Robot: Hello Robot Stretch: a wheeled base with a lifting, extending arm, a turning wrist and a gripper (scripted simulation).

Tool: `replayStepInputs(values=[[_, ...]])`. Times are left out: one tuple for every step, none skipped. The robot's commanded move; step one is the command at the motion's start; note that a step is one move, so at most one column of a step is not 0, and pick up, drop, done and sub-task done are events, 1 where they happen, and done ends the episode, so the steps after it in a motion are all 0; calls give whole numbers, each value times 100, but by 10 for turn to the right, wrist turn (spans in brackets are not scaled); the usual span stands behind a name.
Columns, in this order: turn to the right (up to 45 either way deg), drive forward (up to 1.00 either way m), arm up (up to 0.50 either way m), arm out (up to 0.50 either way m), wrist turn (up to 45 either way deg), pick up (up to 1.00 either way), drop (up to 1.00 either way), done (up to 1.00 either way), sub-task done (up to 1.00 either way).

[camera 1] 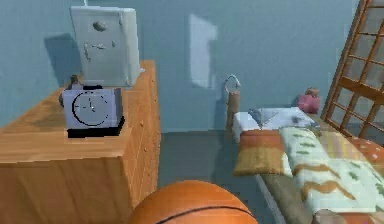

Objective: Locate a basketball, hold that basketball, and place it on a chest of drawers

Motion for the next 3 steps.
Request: replayStepInputs(values=[[0, 100, 0, 0, 0, 0, 0, 0, 0], [60, 0, 0, 0, 0, 0, 0, 0, 0], [0, 45, 0, 0, 0, 0, 0, 0, 0]])
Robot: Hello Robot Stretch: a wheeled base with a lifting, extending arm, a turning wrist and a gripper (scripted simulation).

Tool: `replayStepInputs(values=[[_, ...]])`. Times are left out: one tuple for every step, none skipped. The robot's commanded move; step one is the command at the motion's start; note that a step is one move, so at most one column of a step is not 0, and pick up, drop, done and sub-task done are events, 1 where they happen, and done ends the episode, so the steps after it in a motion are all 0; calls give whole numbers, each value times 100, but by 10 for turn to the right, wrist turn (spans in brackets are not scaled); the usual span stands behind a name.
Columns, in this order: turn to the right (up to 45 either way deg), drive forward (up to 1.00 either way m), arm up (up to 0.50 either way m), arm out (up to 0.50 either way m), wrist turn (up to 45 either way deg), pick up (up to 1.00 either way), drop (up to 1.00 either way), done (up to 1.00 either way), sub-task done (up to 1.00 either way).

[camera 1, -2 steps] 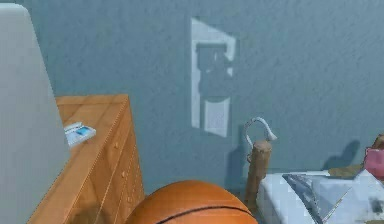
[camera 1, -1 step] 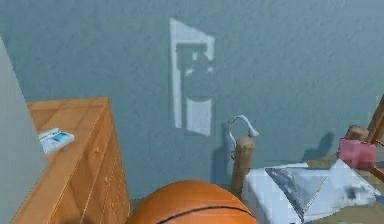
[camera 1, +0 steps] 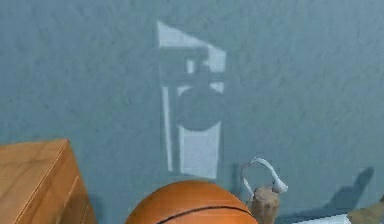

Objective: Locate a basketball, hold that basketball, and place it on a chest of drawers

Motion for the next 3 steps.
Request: replayStepInputs(values=[[-150, 0, 0, 0, 0, 0, 0, 0, 0], [180, 0, 0, 0, 0, 0, 0, 0, 0], [-210, 0, 0, 0, 0, 0, 0, 0, 0]])
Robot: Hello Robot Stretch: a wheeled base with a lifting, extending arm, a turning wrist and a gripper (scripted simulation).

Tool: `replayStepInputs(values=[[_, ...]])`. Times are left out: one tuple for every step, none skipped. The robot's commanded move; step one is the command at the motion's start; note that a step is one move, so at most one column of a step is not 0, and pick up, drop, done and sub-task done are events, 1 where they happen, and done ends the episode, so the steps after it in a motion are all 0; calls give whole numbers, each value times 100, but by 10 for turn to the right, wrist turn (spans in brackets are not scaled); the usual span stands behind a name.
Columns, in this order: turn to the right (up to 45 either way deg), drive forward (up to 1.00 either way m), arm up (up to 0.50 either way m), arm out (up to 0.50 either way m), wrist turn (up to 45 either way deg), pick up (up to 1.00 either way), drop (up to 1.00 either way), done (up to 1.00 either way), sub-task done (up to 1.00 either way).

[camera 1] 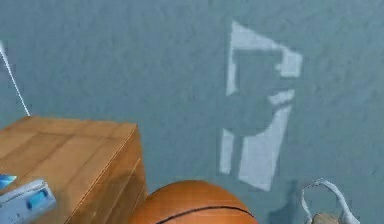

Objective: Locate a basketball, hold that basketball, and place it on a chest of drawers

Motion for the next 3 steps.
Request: replayStepInputs(values=[[120, 0, 0, 0, 0, 0, 0, 0, 0], [-30, 0, 0, 0, 0, 0, 0, 0, 0], [-450, 0, 0, 0, 0, 0, 0, 0, 0]])
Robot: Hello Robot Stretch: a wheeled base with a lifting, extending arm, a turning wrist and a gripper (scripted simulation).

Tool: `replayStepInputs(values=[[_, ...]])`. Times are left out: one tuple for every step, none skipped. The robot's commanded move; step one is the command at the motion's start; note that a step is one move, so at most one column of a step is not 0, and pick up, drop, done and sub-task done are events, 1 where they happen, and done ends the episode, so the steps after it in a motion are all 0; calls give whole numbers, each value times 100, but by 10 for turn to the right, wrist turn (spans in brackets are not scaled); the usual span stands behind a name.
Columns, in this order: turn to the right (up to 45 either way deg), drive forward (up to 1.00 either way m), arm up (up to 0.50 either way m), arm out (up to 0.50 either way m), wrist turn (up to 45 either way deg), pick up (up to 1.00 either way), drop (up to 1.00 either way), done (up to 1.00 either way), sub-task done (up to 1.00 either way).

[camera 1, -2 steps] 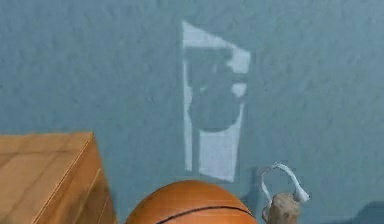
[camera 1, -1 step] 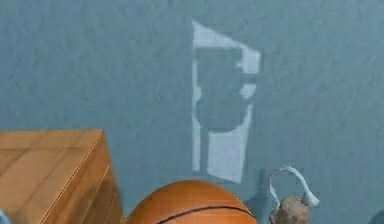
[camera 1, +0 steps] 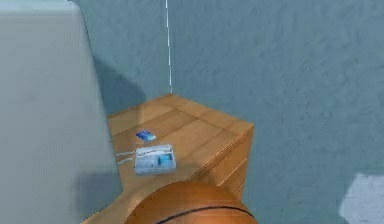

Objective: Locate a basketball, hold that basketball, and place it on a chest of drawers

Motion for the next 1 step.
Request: replayStepInputs(values=[[-60, 0, 0, 0, 0, 0, 0, 0, 0]])
